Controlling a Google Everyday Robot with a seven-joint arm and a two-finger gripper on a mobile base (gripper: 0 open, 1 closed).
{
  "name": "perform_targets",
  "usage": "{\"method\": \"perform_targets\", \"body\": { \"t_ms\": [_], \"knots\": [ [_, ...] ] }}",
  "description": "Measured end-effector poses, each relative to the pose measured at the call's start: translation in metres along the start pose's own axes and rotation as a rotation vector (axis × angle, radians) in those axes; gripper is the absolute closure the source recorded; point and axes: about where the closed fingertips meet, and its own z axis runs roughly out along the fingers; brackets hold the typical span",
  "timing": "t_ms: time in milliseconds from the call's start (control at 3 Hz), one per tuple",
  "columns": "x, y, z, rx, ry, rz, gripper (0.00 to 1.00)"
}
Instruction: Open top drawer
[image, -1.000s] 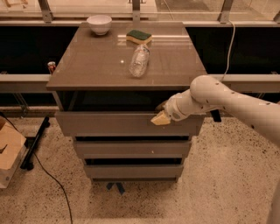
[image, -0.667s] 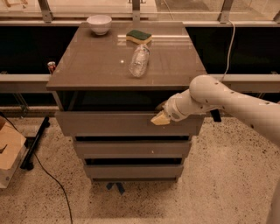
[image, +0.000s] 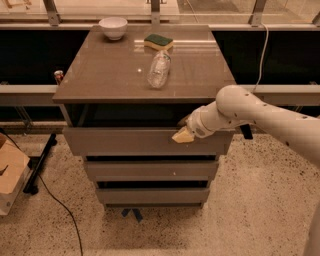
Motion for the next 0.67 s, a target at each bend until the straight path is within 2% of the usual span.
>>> {"method": "perform_targets", "body": {
  "t_ms": [333,667],
  "knots": [
    [0.0002,-0.0005,0.0051,-0.017,0.041,-0.017,0.03],
    [0.0055,0.0074,0.0078,-0.056,0.111,-0.047,0.00]
  ]
}}
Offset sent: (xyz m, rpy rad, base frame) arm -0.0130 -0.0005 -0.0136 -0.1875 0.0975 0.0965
